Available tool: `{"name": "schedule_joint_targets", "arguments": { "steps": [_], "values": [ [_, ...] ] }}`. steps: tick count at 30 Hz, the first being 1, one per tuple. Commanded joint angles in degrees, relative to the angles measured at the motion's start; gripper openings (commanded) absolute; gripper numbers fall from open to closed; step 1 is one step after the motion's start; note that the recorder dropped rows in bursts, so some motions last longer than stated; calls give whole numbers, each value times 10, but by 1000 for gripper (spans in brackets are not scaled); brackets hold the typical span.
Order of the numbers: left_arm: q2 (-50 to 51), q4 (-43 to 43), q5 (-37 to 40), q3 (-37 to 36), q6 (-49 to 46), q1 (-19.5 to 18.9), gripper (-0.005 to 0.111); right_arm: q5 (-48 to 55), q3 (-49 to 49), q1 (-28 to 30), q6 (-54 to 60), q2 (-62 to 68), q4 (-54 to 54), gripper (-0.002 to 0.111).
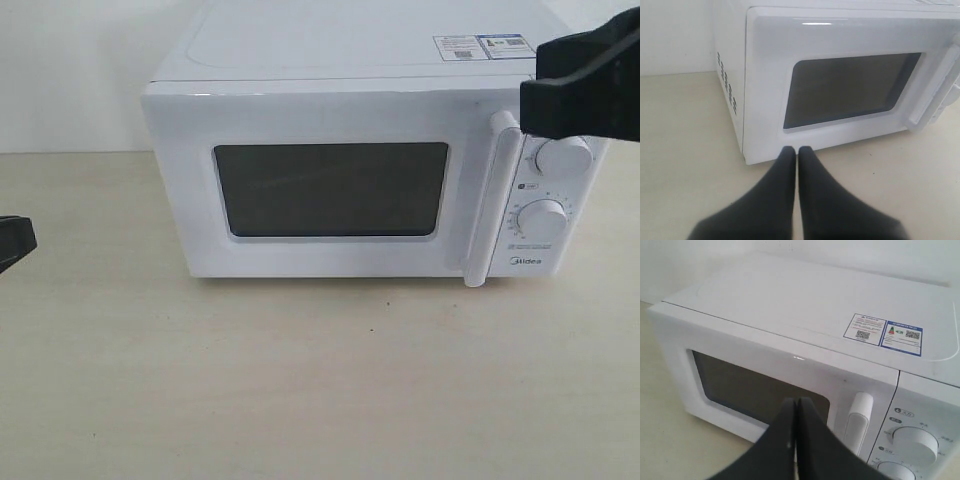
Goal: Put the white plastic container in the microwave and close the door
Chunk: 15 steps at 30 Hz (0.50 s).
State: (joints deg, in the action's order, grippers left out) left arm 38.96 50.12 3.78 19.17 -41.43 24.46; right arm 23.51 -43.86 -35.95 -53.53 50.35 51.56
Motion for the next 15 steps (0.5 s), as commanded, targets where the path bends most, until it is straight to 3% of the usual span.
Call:
{"name": "schedule_joint_targets", "arguments": {
  "steps": [1,5,9,15],
  "values": [
    [2,-1,-10,-2,-1,2,4,1,1,0,-1,-5,0,0],
    [2,-1,-10,-2,-1,2,4,3,1,13,4,-36,-1,0],
    [2,-1,-10,-2,-1,2,4,-14,13,67,5,-86,-26,0],
    [2,-1,-10,-2,-1,2,4,-194,127,192,25,-161,-26,0]
  ]
}}
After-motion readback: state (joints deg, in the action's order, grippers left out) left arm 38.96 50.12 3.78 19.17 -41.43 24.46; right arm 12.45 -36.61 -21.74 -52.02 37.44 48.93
